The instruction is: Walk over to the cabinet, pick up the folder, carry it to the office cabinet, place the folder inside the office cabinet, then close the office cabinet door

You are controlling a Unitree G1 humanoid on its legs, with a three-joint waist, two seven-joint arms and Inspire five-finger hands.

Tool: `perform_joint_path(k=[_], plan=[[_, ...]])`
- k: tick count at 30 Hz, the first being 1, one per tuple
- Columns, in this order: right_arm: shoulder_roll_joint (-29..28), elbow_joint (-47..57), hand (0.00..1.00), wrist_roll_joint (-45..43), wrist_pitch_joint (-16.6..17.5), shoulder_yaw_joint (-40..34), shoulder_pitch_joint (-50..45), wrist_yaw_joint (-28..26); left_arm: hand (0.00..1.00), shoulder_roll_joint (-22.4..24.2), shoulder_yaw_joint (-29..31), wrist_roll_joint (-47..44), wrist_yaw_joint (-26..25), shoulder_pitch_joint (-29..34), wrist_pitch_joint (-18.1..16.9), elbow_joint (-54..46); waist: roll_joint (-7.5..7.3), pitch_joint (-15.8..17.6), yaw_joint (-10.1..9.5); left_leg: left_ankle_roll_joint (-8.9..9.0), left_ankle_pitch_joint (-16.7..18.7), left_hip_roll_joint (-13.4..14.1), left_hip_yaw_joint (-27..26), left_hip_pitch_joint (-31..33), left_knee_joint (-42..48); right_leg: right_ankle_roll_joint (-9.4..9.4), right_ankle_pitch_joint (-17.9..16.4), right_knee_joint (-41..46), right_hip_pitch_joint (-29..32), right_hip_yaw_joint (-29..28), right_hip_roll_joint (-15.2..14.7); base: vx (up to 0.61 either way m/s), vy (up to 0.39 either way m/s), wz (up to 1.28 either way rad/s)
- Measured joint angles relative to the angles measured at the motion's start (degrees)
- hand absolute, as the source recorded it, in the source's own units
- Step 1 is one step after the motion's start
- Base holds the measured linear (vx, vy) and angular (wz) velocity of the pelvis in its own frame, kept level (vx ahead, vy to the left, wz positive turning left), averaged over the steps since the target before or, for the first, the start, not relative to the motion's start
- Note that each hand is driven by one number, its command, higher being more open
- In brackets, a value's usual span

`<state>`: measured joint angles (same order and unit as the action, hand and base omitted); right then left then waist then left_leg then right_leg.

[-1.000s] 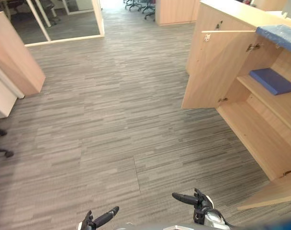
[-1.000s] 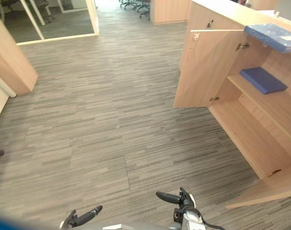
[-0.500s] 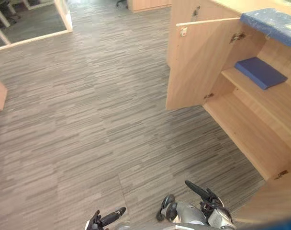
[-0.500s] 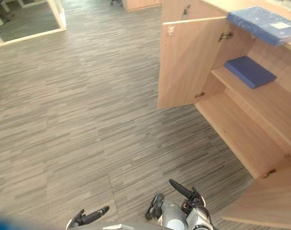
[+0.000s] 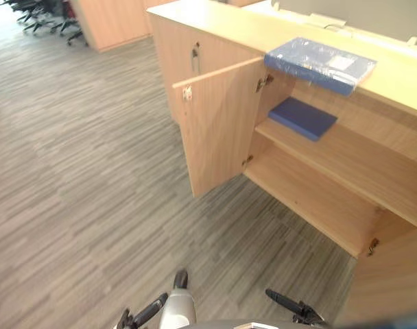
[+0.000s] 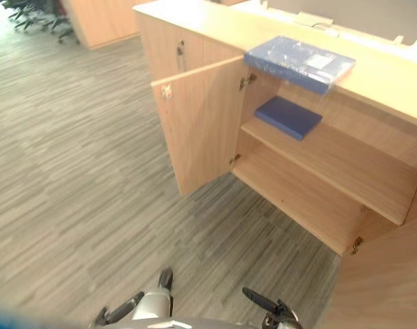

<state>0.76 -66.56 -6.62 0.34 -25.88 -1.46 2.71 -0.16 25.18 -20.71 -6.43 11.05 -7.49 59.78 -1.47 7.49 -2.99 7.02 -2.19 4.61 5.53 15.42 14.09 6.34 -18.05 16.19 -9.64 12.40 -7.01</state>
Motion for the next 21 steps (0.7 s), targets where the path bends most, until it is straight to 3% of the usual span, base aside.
perform_joint_path(k=[1,2,4,5,6,8,9,11,13,15,17,18,21], plan=[[-0.8,0.0,1.00,0.0,0.0,0.0,-0.2,-0.1,1.00,-0.7,1.0,-1.1,-0.7,-0.3,0.0,0.8,-1.90,-0.1,0.06,-1.80,1.4,-2.8,-2.6,-2.8,-1.0,0.37,0.0,10.2,3.7,0.5,-5.6,0.55,0.429,-0.50],[-1.3,0.7,1.00,-0.1,-0.2,-0.4,-0.7,-0.3,1.00,-1.4,0.9,-1.4,-1.0,-0.2,0.0,1.0,-3.29,-0.1,0.20,-3.55,1.8,-5.9,-4.8,-6.7,-3.1,-4.83,2.8,21.4,7.7,2.9,-11.7,0.61,0.506,-0.36],[-0.3,1.9,1.00,0.4,-0.1,0.1,-1.7,0.0,1.00,-1.5,0.7,-1.1,-1.2,-0.1,0.0,1.0,-2.92,-0.1,1.04,-6.06,2.9,-8.7,-6.1,-11.6,-4.9,-13.02,8.5,33.2,9.4,9.3,-19.3,0.43,0.395,-0.06],[0.3,2.1,1.00,1.6,0.0,0.1,-1.6,0.6,1.00,-1.6,0.7,-0.8,-1.2,-0.3,0.0,0.5,-2.41,-0.1,1.31,-6.87,3.5,-9.1,-6.6,-14.1,-5.6,-12.77,8.3,38.6,10.2,12.5,-21.3,0.35,0.358,0.01],[0.5,2.1,1.00,2.1,0.0,0.1,-1.6,0.6,1.00,-1.7,0.8,-0.2,-1.2,-0.3,0.0,0.2,-2.01,-0.2,1.37,-6.94,3.5,-8.9,-6.7,-15.3,-6.4,-12.63,8.3,40.2,10.7,14.2,-21.5,0.37,0.376,-0.05],[0.5,2.2,1.00,2.0,0.0,0.4,-1.6,0.4,1.00,-2.0,0.8,2.6,-1.2,-0.5,0.0,-0.7,-1.76,-0.3,1.69,-7.04,3.6,-8.0,-7.8,-19.6,-9.4,-8.66,6.6,41.5,12.2,19.9,-20.9,0.24,0.214,-0.20],[0.6,2.3,1.00,2.0,0.0,0.6,-1.5,0.4,1.00,-2.0,0.8,3.1,-1.2,-0.7,0.1,-0.6,-1.78,-0.3,1.68,-7.07,3.6,-7.9,-8.5,-20.4,-10.0,-7.56,6.0,41.1,13.0,20.9,-20.8,0.22,0.144,-0.41],[0.7,2.2,1.00,2.0,0.0,0.6,-0.9,0.1,1.00,-1.6,-0.3,3.4,-1.3,-0.8,0.2,-0.6,-1.32,0.4,1.69,-7.70,4.0,-7.1,-11.2,-23.8,-11.3,-4.32,3.8,34.0,13.9,25.0,-18.9,0.20,0.080,-0.59],[0.7,2.4,1.00,2.0,0.0,0.6,-0.5,0.0,1.00,-1.2,-0.9,3.4,-1.4,-0.9,0.2,-0.6,-0.78,0.8,1.79,-8.06,4.5,-5.9,-13.5,-25.7,-11.8,-4.20,3.8,25.8,14.7,28.0,-16.5,0.19,-0.023,-0.67],[0.1,3.9,1.00,2.0,0.1,0.5,-0.3,0.0,1.00,-0.9,-1.7,3.5,-1.6,-1.5,0.1,-0.6,-0.41,1.3,1.88,-6.87,6.7,-4.2,-16.3,-26.7,-12.2,-4.21,4.8,17.0,17.2,30.0,-14.5,0.17,-0.096,-0.64],[-0.7,4.1,1.00,2.0,0.4,0.1,-0.2,0.0,1.00,-1.0,-1.4,3.6,-1.4,-1.7,0.2,-0.7,-1.48,1.8,1.75,-5.50,8.7,-3.8,-18.0,-27.7,-12.1,-4.46,8.4,10.6,18.6,30.2,-14.1,0.14,-0.179,-0.57],[-1.2,4.6,1.00,1.9,0.4,0.0,-0.2,-0.1,1.00,-1.2,-1.6,4.5,-1.8,-2.1,0.3,-0.4,-1.69,2.5,1.89,-3.99,11.1,-2.3,-19.2,-28.6,-11.8,-8.43,12.9,9.1,18.4,30.1,-12.5,0.17,-0.258,-0.50],[-1.1,5.8,1.00,1.9,0.7,0.0,-0.3,-0.2,1.00,0.1,-1.7,5.5,-1.2,-3.9,0.4,-0.7,-0.36,3.1,2.08,-2.64,12.6,0.5,-19.4,-28.9,-12.2,-9.39,9.6,9.7,18.7,30.6,-9.1,0.12,-0.200,-0.22]])
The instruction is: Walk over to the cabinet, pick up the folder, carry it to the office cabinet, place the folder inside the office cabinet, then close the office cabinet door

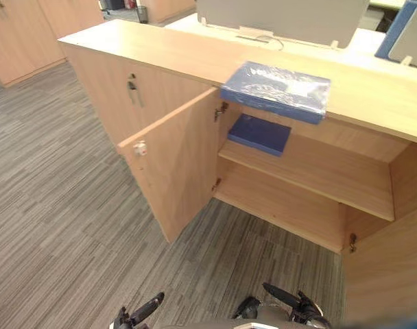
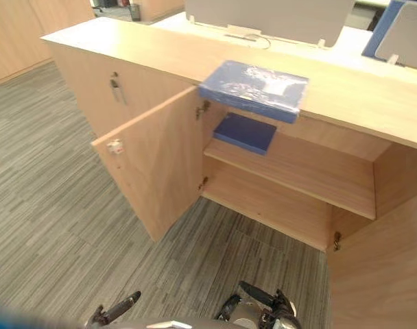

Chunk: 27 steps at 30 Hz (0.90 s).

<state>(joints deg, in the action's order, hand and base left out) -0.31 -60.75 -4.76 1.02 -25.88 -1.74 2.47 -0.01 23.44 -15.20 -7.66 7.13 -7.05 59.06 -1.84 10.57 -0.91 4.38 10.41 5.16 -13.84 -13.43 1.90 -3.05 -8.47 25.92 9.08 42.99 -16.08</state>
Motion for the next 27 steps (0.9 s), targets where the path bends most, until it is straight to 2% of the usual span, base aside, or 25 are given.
perform_joint_path(k=[3,4,6,7,8,9,10,11,13,15,17,18,20,21,22,23,24,25,27], plan=[[0.0,0.3,1.00,0.0,0.1,0.0,-0.1,0.0,1.00,1.3,0.0,0.2,0.3,-0.3,0.1,-0.3,0.54,-0.1,0.76,1.06,0.7,2.5,0.1,-0.9,-0.8,-0.88,-3.0,0.9,-0.5,0.7,2.5,0.20,-0.281,-0.04],[-0.3,0.3,1.00,0.0,0.1,0.0,-0.1,-0.1,1.00,1.3,-0.6,0.7,0.7,-0.3,0.1,-0.3,0.85,-0.3,0.97,0.94,1.2,4.3,0.4,-1.5,-0.3,-1.19,-4.6,0.7,-1.1,0.9,4.6,0.21,-0.268,-0.05],[-0.5,0.0,1.00,0.0,0.1,0.0,0.0,0.0,1.00,1.1,-0.6,1.1,0.6,-0.4,0.1,-0.3,0.76,-0.4,0.96,0.81,1.8,6.3,0.7,-0.9,2.9,-1.61,-5.4,-0.8,-2.1,1.0,7.0,0.22,-0.293,-0.10],[-1.0,-0.3,1.00,0.0,0.1,0.0,-0.1,0.0,1.00,0.5,-0.5,1.1,0.7,-0.5,0.1,-0.5,-0.11,-0.6,0.89,1.14,2.0,8.0,0.8,2.5,10.8,-1.52,-5.3,-3.6,-3.3,0.9,9.2,0.19,-0.336,-0.17],[-1.3,-0.4,1.00,0.0,0.0,0.2,-0.4,0.0,1.00,-0.1,-0.4,1.0,0.5,-0.5,0.1,-1.0,-0.64,-0.8,0.92,2.82,2.8,9.7,2.1,7.7,23.4,-1.50,-4.4,-7.3,-5.0,0.5,11.4,0.19,-0.325,-0.22],[-1.2,-0.5,1.00,-0.1,0.1,0.5,-0.5,0.0,1.00,0.0,-0.5,0.8,0.5,-0.5,0.1,-1.3,-0.50,-0.7,0.86,4.27,3.2,10.5,3.0,10.2,30.1,-1.66,-3.8,-9.1,-5.9,0.1,12.9,0.17,-0.262,-0.42],[-0.2,-1.1,1.00,0.0,0.1,0.8,-0.4,0.0,1.00,0.3,-0.6,0.4,0.5,-0.6,0.1,-1.6,0.27,-0.9,0.57,5.68,3.9,11.7,4.3,14.6,41.8,-1.98,-3.3,-11.5,-7.2,-0.9,15.4,0.17,-0.171,-0.58],[0.3,-1.9,1.00,-0.1,0.0,1.1,0.1,0.1,1.00,0.2,-1.3,0.5,0.5,-0.9,0.1,-1.7,0.72,-0.9,0.40,6.19,4.3,12.0,4.6,17.8,49.8,-2.06,-3.2,-12.9,-8.4,-2.2,17.1,0.22,-0.162,-0.62],[0.9,-2.2,1.00,0.0,-0.4,3.0,0.7,0.4,1.00,-0.3,-2.5,0.8,0.5,-1.3,0.1,-2.3,0.89,-0.4,-0.09,5.69,5.1,12.0,4.4,21.4,56.1,-2.12,-3.2,-14.7,-10.5,-4.0,19.0,0.21,-0.109,-0.55],[1.0,-2.8,1.00,0.1,-0.6,4.2,1.1,0.5,1.00,-1.1,-3.5,1.5,0.6,-1.7,0.0,-4.0,0.16,0.5,-0.97,4.91,6.1,10.7,4.3,24.0,54.6,-2.70,-2.7,-16.3,-12.5,-6.0,19.6,0.17,-0.093,-0.55],[1.0,-3.1,1.00,0.0,-0.9,4.6,1.3,0.7,1.00,-1.3,-5.0,2.8,0.6,-1.9,-0.1,-5.2,-0.32,0.9,-1.90,3.89,7.3,7.9,5.6,25.8,46.8,-3.25,-2.1,-17.8,-14.1,-8.2,19.5,0.11,-0.037,-0.62],[1.0,-3.1,1.00,0.0,-0.9,4.7,2.0,0.8,1.00,-0.8,-5.1,3.8,0.6,-1.9,-0.2,-5.8,-0.10,0.9,-2.00,3.81,7.5,5.3,8.3,26.7,38.2,-3.23,-2.1,-18.2,-14.6,-10.3,19.4,0.12,0.017,-0.75],[0.9,-3.1,1.00,0.0,-0.9,4.9,2.7,0.9,1.00,-0.2,-5.2,4.1,0.6,-1.8,-0.1,-5.8,0.30,0.9,-1.99,3.24,6.7,2.3,13.3,26.0,28.0,-3.01,-2.2,-18.5,-15.1,-12.3,19.3,0.12,0.053,-0.73],[1.0,-2.8,1.00,0.0,-0.9,6.1,2.7,0.9,1.00,0.5,-5.2,4.4,0.6,-1.6,-0.1,-5.7,0.97,0.5,-2.00,0.93,4.5,1.1,16.2,25.5,22.7,-2.42,-2.5,-18.4,-15.4,-14.0,19.4,0.12,0.084,-0.69],[0.9,-2.5,1.00,0.1,-0.9,7.0,2.7,0.9,1.00,0.5,-5.2,4.4,0.7,-1.7,0.0,-5.1,1.42,0.3,-2.03,-0.46,2.0,0.8,16.1,24.8,21.1,-1.88,-2.8,-17.9,-15.6,-15.3,19.2,0.20,0.133,-0.83],[0.7,-1.7,1.00,0.1,-0.9,7.0,2.4,0.8,1.00,0.8,-5.2,4.5,0.7,-1.7,0.0,-4.0,1.97,-0.1,-1.92,-0.84,-2.1,0.3,15.6,22.4,18.1,-0.82,-3.4,-16.6,-16.1,-16.7,18.6,0.26,0.165,-0.65],[0.7,-1.2,1.00,0.1,-0.9,6.9,2.1,0.8,1.00,0.7,-5.2,4.5,0.9,-1.7,0.1,-3.4,1.99,-0.4,-1.83,-0.74,-4.1,-0.2,15.4,21.3,16.5,-0.09,-3.9,-15.9,-16.1,-17.3,18.0,0.32,0.203,-0.65],[0.3,-1.2,1.00,0.1,-0.8,6.9,1.6,0.8,1.00,0.0,-5.7,4.5,1.1,-1.7,0.1,-2.3,0.80,-1.5,-1.68,-1.68,-5.6,-1.8,13.4,17.4,11.4,1.73,-4.9,-14.0,-15.7,-19.0,15.4,0.31,0.194,-0.48],[0.1,-1.2,1.00,0.1,-0.7,6.8,1.0,0.8,1.00,-0.4,-6.5,4.5,1.6,-1.6,0.1,-1.4,0.61,-2.4,-1.75,-2.20,-6.5,-3.1,11.4,14.7,7.5,3.40,-5.9,-12.0,-15.0,-20.3,13.4,0.24,0.148,-0.42]])
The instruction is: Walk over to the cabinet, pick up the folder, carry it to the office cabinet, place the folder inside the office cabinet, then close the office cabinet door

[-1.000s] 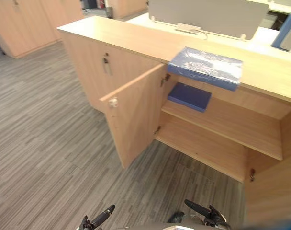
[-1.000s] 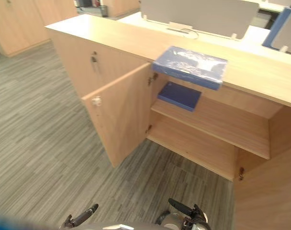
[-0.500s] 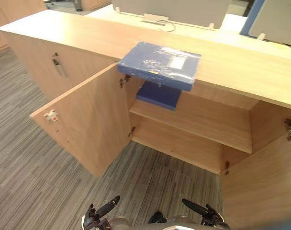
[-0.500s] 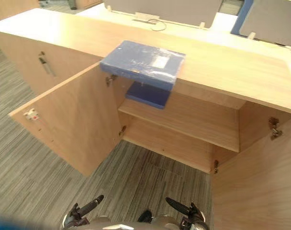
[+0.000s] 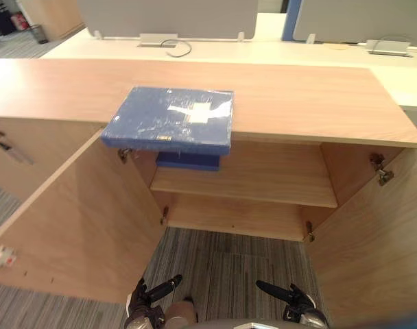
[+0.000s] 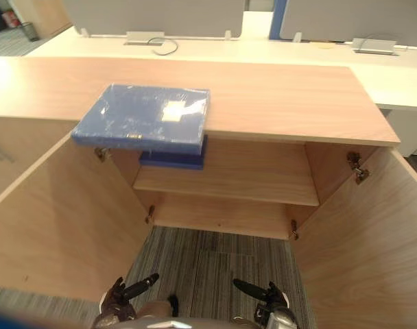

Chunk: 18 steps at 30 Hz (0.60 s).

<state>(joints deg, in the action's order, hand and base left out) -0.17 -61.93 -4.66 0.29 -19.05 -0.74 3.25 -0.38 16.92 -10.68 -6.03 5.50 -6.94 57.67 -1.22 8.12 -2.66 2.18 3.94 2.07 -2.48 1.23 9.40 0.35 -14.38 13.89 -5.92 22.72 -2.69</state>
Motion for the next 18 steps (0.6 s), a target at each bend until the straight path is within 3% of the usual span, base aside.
perform_joint_path(k=[2,3,5,7,8,10,11,12,15,18], plan=[[0.4,-0.2,1.00,0.1,-0.1,-0.1,0.0,-0.3,1.00,0.0,-1.2,0.0,0.4,0.2,0.0,0.1,0.27,-0.1,0.08,-0.63,-0.2,-1.4,-2.5,-3.0,-2.5,2.40,-1.4,6.8,2.0,-1.1,-3.3,0.20,0.168,-0.42],[0.4,-0.2,1.00,0.1,-0.2,-0.1,0.0,-0.4,1.00,-0.1,-1.4,0.0,0.4,0.2,0.0,0.1,0.28,-0.1,0.08,-0.69,-0.2,-1.5,-2.7,-3.3,-2.7,2.57,-1.5,7.8,2.3,-1.2,-3.6,0.20,0.213,-0.39],[0.6,0.0,1.00,0.1,-0.1,-0.2,0.0,-0.6,1.00,-0.8,-3.8,0.0,0.8,0.5,0.0,0.2,0.34,-0.2,0.36,-1.52,0.0,-1.7,-3.2,-7.1,-4.3,2.32,-2.5,21.1,6.1,-0.1,-7.9,0.16,0.162,-0.25],[0.5,0.1,1.00,0.2,0.0,-0.2,-0.2,-0.7,1.00,-1.4,-4.7,0.1,1.3,0.6,0.0,0.3,0.10,-0.3,0.53,-1.77,0.2,-1.5,-2.9,-8.6,-4.6,2.17,-3.7,24.8,7.5,0.5,-12.2,0.10,0.083,0.03],[0.5,0.4,1.00,0.1,0.1,-0.2,-0.4,-0.7,1.00,-1.7,-4.7,0.1,1.5,0.9,0.0,0.5,-0.30,-0.6,0.99,-1.74,0.2,-1.1,-2.6,-8.8,-4.6,2.37,-3.5,23.7,8.1,0.0,-14.8,0.08,0.002,0.24],[0.1,0.3,1.00,0.1,0.5,-1.1,-0.8,-0.7,1.00,-2.3,-4.5,0.1,1.5,1.2,0.0,0.6,-1.41,-1.1,1.31,-0.59,0.9,-0.9,-1.9,-8.7,-4.7,2.41,2.3,15.9,8.2,-1.6,-17.6,0.03,-0.109,0.21],[-0.3,0.2,1.00,0.1,0.5,-1.8,-0.8,-0.8,1.00,-2.6,-4.5,0.1,1.4,1.1,-0.1,0.7,-2.06,-1.4,1.29,0.24,1.5,-1.1,-1.7,-8.9,-5.1,5.55,3.4,14.0,8.1,-3.4,-17.4,0.03,-0.219,-0.07],[-0.2,-0.9,1.00,0.2,0.4,-2.5,-0.8,-0.8,1.00,-2.3,-4.2,-0.1,1.5,0.7,0.0,2.1,-0.93,-1.9,0.98,1.17,1.1,0.8,-1.8,-8.7,-6.6,6.24,2.8,9.8,7.2,-4.0,-14.6,0.02,-0.219,-0.16],[1.0,-1.5,1.00,0.2,0.1,-2.6,-1.2,-1.4,1.00,-1.5,-4.2,-2.0,3.1,0.7,0.0,3.7,0.76,-2.2,1.66,2.32,0.3,3.2,-2.3,-8.4,-7.4,6.08,3.2,6.3,6.6,-3.8,-11.4,-0.02,-0.199,-0.18],[1.6,-1.3,1.00,0.0,-0.5,-3.5,-2.2,-1.5,1.00,-1.4,-3.4,-9.9,6.1,1.1,0.7,4.5,1.03,-2.4,1.80,3.18,-0.2,5.0,-1.9,-9.0,-8.1,5.75,4.2,3.0,4.6,-2.4,-9.1,-0.03,-0.156,0.07]])
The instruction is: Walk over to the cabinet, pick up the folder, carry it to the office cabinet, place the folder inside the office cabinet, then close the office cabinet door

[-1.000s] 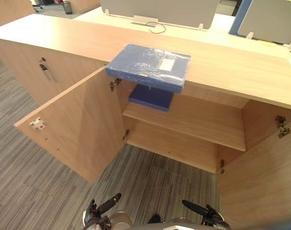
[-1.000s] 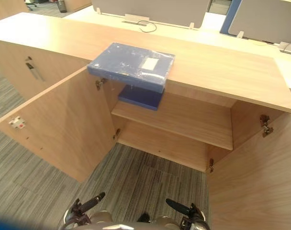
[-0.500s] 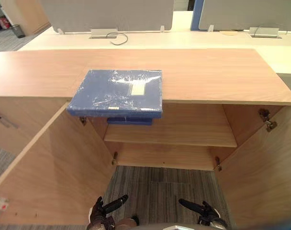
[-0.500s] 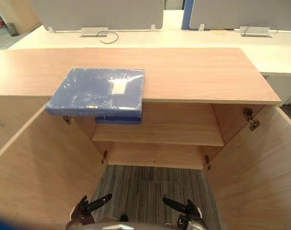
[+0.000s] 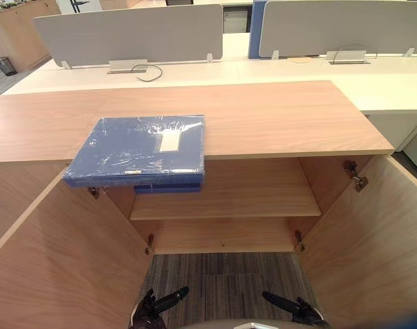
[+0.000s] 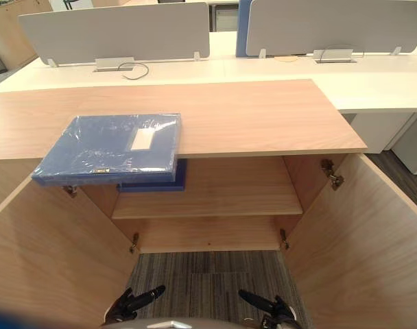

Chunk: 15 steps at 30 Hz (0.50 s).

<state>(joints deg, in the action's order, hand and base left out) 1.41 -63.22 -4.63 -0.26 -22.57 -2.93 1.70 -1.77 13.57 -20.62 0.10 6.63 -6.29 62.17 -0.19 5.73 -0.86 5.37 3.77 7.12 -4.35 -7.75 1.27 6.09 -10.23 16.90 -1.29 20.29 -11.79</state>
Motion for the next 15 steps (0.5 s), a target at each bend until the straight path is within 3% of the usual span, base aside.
perform_joint_path(k=[5,11,15], plan=[[-0.3,-0.2,1.00,0.0,-0.5,4.1,-0.3,-0.9,1.00,-0.7,1.3,-18.5,2.8,2.7,0.5,-1.1,-1.10,-1.6,-0.55,1.83,-1.4,2.5,1.1,2.1,-1.5,-0.64,4.3,-9.0,-2.1,2.4,4.0,-0.02,-0.080,0.13],[0.3,-0.4,1.00,-0.1,-0.4,6.4,-0.1,-1.2,1.00,-1.2,-4.1,-26.1,3.5,6.5,0.7,-7.6,-0.44,-1.9,-0.65,1.98,-2.1,1.6,4.3,3.6,-2.3,0.03,6.7,-15.0,-5.2,5.9,4.8,0.02,-0.011,0.28],[0.7,-1.0,1.00,-0.2,-0.5,6.4,-0.1,-1.1,1.00,-1.3,-6.9,-26.6,5.3,8.1,1.5,-13.8,0.17,-1.9,-0.79,1.65,-3.4,0.5,7.3,5.0,-3.5,0.43,7.3,-16.5,-6.0,9.2,4.3,0.02,0.024,0.45]])
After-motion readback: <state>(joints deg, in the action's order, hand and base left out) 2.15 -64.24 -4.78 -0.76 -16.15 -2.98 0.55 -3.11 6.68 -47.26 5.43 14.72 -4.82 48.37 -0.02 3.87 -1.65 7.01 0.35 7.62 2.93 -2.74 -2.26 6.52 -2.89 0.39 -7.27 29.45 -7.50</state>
